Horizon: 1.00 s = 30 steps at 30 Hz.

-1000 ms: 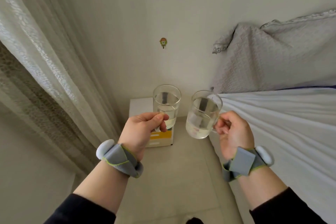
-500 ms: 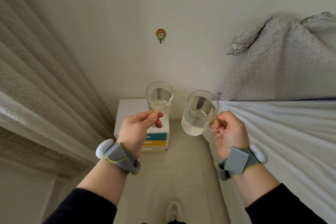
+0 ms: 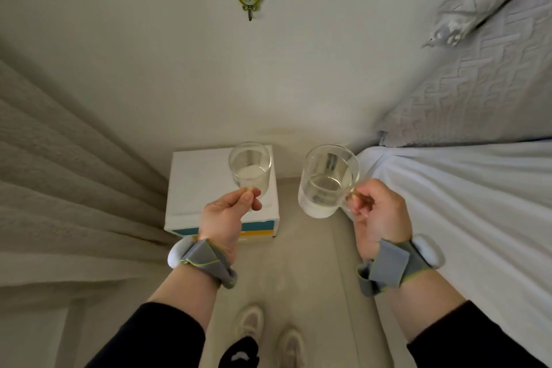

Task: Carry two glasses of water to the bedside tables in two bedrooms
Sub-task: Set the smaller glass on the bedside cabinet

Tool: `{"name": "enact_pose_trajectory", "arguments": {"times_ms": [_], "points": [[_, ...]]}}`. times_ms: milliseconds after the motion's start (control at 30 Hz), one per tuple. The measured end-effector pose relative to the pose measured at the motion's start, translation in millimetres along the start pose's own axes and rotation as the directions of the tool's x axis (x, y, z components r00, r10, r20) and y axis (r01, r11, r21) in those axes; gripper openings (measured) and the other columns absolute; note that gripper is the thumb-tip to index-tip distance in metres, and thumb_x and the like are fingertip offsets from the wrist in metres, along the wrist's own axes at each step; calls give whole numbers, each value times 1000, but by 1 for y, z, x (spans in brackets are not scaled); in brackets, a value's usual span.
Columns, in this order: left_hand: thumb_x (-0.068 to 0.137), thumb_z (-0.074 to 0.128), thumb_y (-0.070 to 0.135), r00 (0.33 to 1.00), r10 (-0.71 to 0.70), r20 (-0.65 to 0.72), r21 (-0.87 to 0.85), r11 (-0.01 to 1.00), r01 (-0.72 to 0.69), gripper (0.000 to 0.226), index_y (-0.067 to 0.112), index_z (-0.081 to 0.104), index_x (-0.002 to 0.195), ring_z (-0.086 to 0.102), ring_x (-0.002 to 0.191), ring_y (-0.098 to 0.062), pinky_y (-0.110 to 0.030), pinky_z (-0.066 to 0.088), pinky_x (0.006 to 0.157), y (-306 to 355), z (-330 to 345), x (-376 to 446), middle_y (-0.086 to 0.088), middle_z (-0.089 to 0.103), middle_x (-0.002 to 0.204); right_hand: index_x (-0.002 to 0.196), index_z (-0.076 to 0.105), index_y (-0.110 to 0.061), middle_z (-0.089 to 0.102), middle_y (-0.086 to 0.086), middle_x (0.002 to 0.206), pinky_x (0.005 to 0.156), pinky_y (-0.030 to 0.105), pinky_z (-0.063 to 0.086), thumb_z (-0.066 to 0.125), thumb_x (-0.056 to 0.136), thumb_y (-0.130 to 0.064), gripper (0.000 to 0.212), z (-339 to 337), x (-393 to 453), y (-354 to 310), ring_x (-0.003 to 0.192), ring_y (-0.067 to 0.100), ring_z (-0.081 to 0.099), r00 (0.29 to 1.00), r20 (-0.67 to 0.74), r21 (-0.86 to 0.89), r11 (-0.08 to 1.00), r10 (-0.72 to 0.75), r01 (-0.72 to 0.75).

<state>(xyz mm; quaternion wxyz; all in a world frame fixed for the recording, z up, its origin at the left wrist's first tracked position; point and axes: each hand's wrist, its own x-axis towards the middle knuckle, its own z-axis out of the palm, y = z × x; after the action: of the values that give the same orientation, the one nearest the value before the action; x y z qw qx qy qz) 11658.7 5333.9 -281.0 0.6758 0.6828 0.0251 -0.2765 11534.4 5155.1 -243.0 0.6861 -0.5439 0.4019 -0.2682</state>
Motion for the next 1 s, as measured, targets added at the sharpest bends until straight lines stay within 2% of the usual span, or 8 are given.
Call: {"name": "enact_pose_trajectory", "arguments": {"times_ms": [67, 233, 333, 433, 533, 633, 833, 1000], "points": [[86, 61, 14, 1000, -22, -9, -2, 1000, 22, 17, 19, 74, 78, 63, 86, -15, -24, 41, 87, -12, -2, 11, 3, 70, 65, 35, 58, -24, 48, -10, 38, 58, 26, 34, 51, 66, -16, 33, 2, 7, 8, 46, 10, 41, 998, -23, 22, 998, 55, -55], [87, 60, 13, 996, -93, -17, 8, 996, 93, 18, 20, 74, 78, 64, 81, -8, -18, 40, 82, -63, -6, 66, 5, 70, 65, 31, 45, -15, 39, -7, 36, 58, 34, 25, 53, 60, -14, 30, 16, 43, 57, 48, 16, 32, 992, -97, 101, 992, 82, -72], [86, 61, 13, 992, -124, -25, -3, 992, 124, 18, 19, 74, 76, 64, 84, -9, -16, 39, 81, -82, -8, 82, 6, 71, 66, 34, 51, -16, 42, -8, 36, 59, 31, 26, 54, 57, -17, 24, 14, 51, 73, 46, 13, 33, 993, -85, 77, 994, 83, -77], [87, 60, 14, 989, -145, -15, 3, 989, 145, 15, 19, 73, 80, 64, 78, 1, -13, 38, 79, -103, -9, 107, 7, 71, 65, 34, 50, -15, 42, -4, 38, 57, 31, 25, 52, 56, -9, 24, 17, 65, 98, 45, 13, 33, 983, -156, 154, 985, 101, -76], [88, 59, 15, 988, -153, 5, 22, 988, 152, 14, 19, 73, 83, 63, 77, 7, -12, 36, 79, -120, -10, 124, 9, 70, 65, 34, 51, -14, 41, -4, 38, 58, 31, 25, 49, 55, -7, 22, 18, 74, 116, 45, 13, 35, 979, -178, 158, 985, 96, -67], [88, 59, 16, 988, -156, 9, 35, 987, 156, 15, 21, 73, 83, 62, 87, 1, -13, 36, 80, -134, -11, 137, 9, 70, 67, 37, 55, -17, 40, -9, 37, 59, 32, 24, 41, 54, -3, 27, 17, 79, 131, 45, 12, 34, 985, -163, 119, 992, 48, -29], [88, 59, 17, 984, -177, 18, 64, 982, 176, 17, 23, 73, 82, 61, 93, -8, -18, 38, 83, -153, -14, 154, 6, 71, 72, 35, 51, -16, 37, -8, 36, 56, 33, 22, 45, 58, -3, 26, 17, 88, 152, 42, 11, 32, 977, -203, 146, 988, 69, -39], [89, 58, 16, 979, -204, 11, 72, 977, 202, 15, 20, 73, 86, 61, 90, -3, -18, 34, 86, -159, -12, 159, 2, 71, 77, 35, 53, -15, 39, -7, 35, 55, 33, 23, 46, 57, -5, 25, 19, 90, 163, 41, 11, 34, 973, -220, 142, 989, 76, -45]]}}
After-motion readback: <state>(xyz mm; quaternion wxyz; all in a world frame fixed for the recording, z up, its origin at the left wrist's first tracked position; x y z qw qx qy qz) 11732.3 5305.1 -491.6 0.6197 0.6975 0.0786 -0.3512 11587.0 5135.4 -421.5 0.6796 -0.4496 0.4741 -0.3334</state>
